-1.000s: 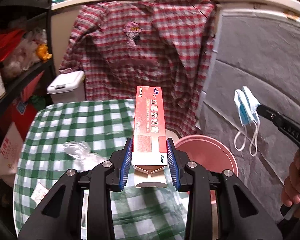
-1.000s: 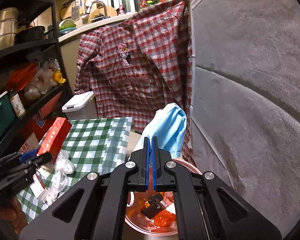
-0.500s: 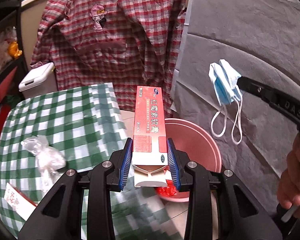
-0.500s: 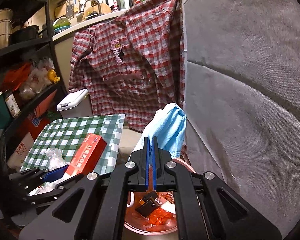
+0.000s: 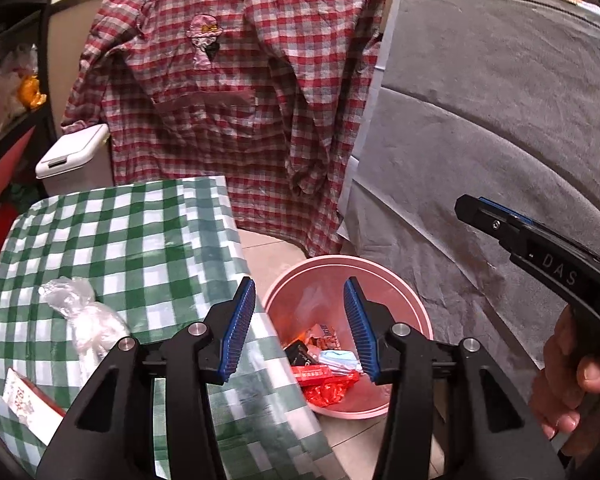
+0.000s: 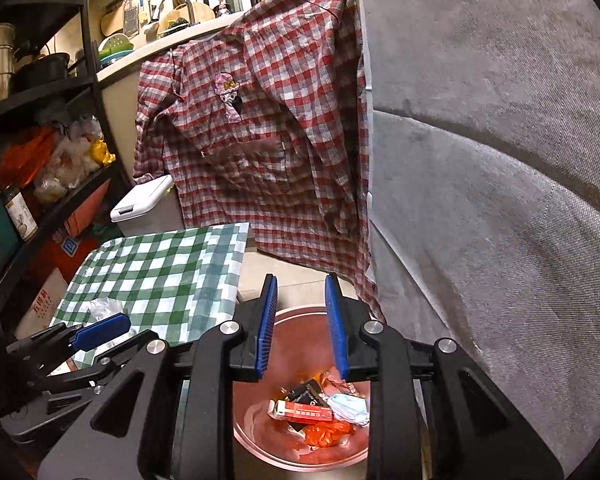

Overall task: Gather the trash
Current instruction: 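Open both tools to drop the box and mask into the bucket, then reach the left tool toward the clear plastic bag while the right tool grasps the white tissue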

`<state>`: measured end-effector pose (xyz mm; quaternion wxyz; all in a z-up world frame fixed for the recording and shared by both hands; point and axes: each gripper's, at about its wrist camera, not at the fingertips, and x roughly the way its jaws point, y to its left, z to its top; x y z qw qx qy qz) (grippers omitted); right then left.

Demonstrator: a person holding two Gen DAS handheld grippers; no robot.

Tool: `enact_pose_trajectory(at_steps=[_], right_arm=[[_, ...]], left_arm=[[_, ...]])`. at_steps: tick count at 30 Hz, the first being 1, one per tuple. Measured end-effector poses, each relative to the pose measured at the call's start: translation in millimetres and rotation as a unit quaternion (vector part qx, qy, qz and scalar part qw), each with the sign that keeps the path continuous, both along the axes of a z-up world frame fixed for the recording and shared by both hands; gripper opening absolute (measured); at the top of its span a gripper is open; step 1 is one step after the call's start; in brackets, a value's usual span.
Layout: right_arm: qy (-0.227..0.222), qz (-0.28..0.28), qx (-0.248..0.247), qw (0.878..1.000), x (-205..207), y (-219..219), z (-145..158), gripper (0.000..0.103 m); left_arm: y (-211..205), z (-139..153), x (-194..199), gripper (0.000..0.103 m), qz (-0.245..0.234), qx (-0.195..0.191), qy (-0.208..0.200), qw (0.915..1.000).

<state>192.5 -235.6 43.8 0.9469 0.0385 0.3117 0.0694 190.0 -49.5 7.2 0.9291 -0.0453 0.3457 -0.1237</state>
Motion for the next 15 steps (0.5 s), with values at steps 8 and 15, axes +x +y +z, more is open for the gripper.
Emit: enact_pose_trajectory(at_steps=[8, 15], right_arm=[[-0.021, 0.024, 0.01, 0.999, -14, 29, 7, 0.026], [-0.026, 0.085, 0.025, 0.996, -30, 79, 7, 0.021]], left_arm=[[43, 18, -18, 0.04, 0.022, 0.004, -0.02, 0.9996], [114, 40, -38, 0.037, 0.077, 0.005, -0.038, 0.9963]])
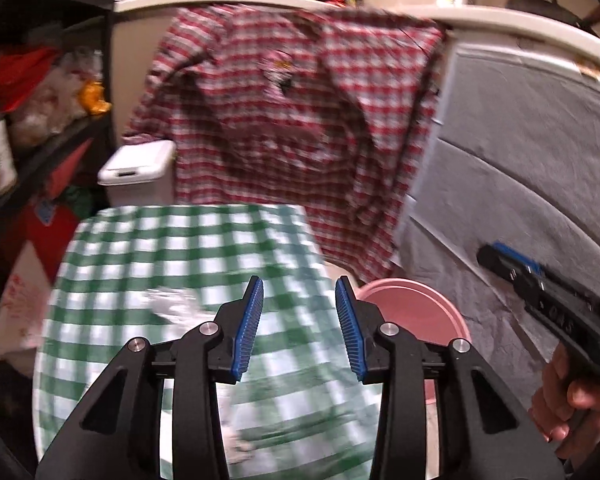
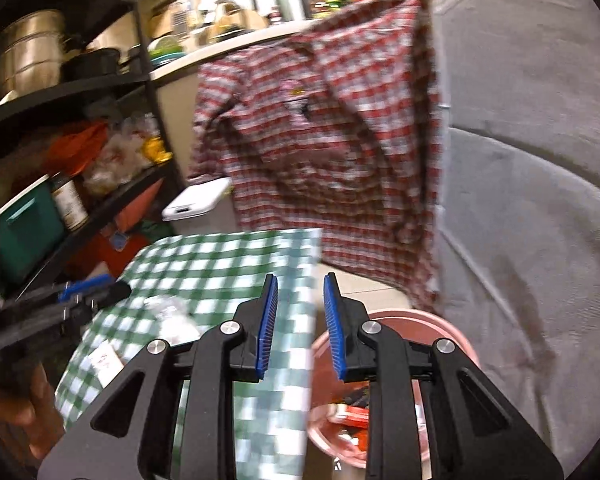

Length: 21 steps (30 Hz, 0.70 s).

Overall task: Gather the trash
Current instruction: 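Reach the left tool toward the clear plastic bag while the right tool grasps the white tissue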

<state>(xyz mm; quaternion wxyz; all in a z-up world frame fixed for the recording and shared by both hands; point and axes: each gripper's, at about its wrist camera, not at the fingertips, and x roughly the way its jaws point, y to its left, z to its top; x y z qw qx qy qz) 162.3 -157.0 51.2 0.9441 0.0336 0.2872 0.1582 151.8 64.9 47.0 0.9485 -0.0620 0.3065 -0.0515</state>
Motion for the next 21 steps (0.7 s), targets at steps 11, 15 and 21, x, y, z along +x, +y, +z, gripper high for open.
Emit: enact_pose_trajectory(at_steps=[11, 15, 21], right_arm=[[0.037, 0.156, -0.031, 0.987, -28, 101, -34, 0.02], [0.064, 0.198, -0.037, 0.977, -33, 133, -55, 0.02], [0.119, 0.239, -0.066, 0.961, -30, 167, -96, 0.021]], left_arm=[[108, 15, -26, 0.037, 0.087, -0.007, 0.003, 0.9962], [131, 17, -31, 0.037, 0.103, -0.016, 0.002, 0.9946], [146, 17, -36, 0.037, 0.109, -0.022, -0.001, 0.9938]])
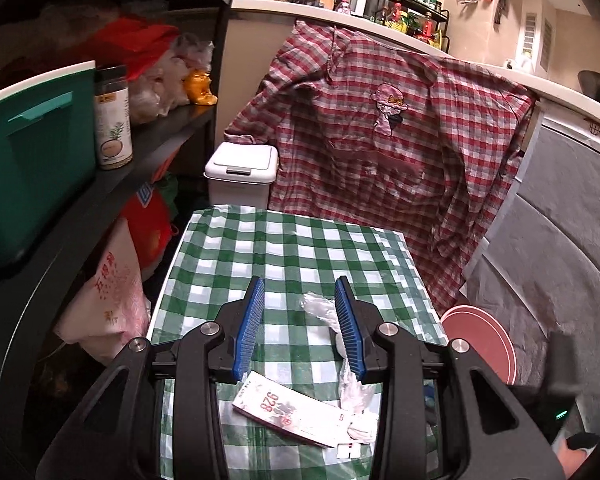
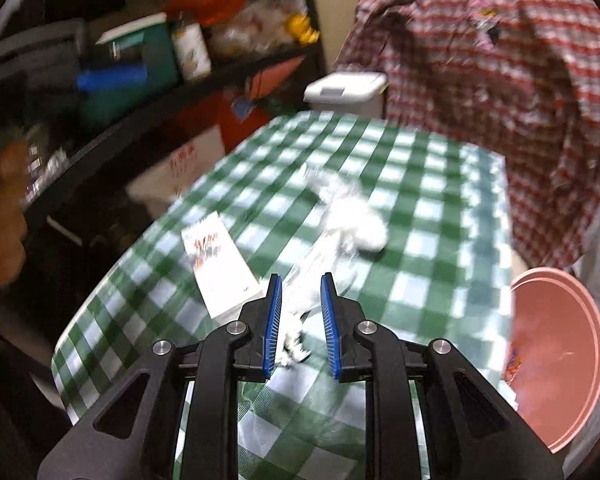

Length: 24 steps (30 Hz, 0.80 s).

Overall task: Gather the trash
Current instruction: 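Reach the left tool toward the clear plastic bag while the right tool grasps the white tissue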

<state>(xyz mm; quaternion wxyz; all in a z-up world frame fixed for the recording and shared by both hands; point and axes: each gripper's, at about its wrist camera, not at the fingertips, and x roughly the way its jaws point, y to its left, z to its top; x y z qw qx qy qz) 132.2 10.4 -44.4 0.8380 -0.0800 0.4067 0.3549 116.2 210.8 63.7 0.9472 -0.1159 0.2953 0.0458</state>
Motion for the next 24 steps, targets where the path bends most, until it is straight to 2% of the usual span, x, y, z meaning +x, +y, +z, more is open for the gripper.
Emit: enact_pose_trajectory(at_steps=[3, 7, 13, 15, 17, 19, 24], right_arm=[[0.023, 0.019, -0.016, 0.999, 0, 12, -18, 0.025], [0.051, 0.035, -0.029, 0.998, 3, 21, -35, 0.04], [0.081, 0.046, -0.042, 0.995, 8, 24, -48, 0.04], [0.087, 0.047, -0.047, 0.994, 9, 23, -53, 0.038], [0.093, 0.049, -0.048, 0.993, 10, 22, -55, 0.024], [0.094, 0.048, -0.044, 0.993, 11, 17, -53, 0.019], [0.085, 0.034, -0.025, 0.995, 19, 1, -38, 0.017]], left_arm=[[6, -3, 2, 0.037, 0.002, -0.004, 0.002, 1.0], [9, -6, 5, 0.037, 0.001, -0.005, 0.005, 1.0], [5, -13, 14, 0.037, -0.01, -0.007, 0.014, 0.9998], [1, -17, 20, 0.037, -0.017, -0.007, 0.02, 0.9996], [-2, -21, 24, 0.037, -0.023, -0.011, 0.026, 0.9993], [-7, -28, 31, 0.037, -0.03, -0.018, 0.035, 0.9988], [-23, -54, 51, 0.037, -0.052, -0.036, 0.071, 0.9954]])
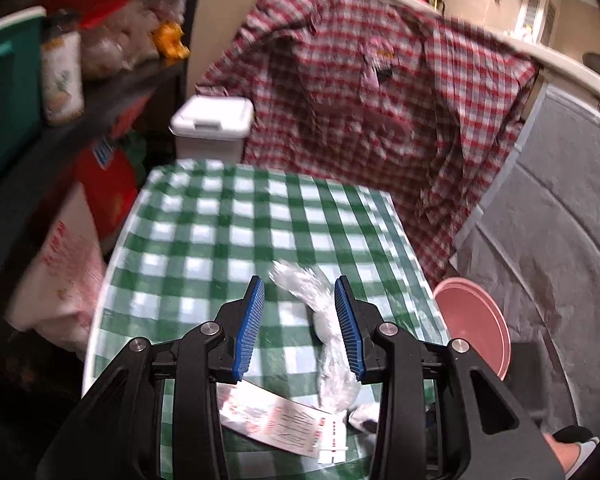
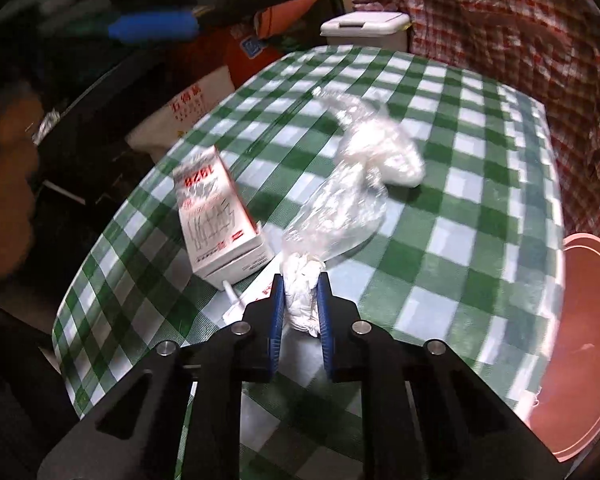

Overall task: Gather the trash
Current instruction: 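Reach the left tool toward the clear plastic bag while the right tool grasps the white tissue, then grasp the clear plastic bag with the left tool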

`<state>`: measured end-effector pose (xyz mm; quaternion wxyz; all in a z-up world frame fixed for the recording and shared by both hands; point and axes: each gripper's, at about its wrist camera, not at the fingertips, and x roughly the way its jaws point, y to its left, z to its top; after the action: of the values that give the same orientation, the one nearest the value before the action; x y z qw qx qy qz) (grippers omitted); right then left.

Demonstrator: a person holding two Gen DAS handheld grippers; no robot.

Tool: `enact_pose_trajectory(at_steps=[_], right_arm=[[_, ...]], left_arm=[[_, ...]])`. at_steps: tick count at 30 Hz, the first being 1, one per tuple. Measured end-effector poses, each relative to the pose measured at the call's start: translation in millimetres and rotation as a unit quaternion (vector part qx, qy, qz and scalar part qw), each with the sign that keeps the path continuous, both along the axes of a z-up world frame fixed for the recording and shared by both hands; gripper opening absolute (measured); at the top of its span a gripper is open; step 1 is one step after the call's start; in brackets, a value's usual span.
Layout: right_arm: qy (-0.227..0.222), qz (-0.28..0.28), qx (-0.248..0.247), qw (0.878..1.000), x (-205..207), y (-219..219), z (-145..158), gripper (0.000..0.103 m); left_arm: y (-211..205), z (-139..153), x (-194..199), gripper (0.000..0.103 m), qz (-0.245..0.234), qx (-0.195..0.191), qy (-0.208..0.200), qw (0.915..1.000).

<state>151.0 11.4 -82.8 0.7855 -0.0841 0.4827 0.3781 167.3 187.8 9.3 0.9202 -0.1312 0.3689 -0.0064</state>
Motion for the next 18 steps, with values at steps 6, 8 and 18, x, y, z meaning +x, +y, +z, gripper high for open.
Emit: enact_pose_trajectory(at_steps=[6, 8, 18], right_arm=[[-0.021, -0.045, 0.0, 0.999, 14, -30, 11, 0.017], [-0.028, -0.062, 0.002, 0.998, 19, -40, 14, 0.017], [-0.07, -0.121, 0.013, 0.99, 34, -81, 33, 0.017]], left_arm=[[-34, -41, 23, 0.037, -0.044, 0.013, 0.056, 0.9974], [-43, -52, 30, 0.037, -0.056, 0.019, 0.07, 0.9958], [-58, -88, 54, 0.046, -0.06, 0.044, 0.115, 0.9906]])
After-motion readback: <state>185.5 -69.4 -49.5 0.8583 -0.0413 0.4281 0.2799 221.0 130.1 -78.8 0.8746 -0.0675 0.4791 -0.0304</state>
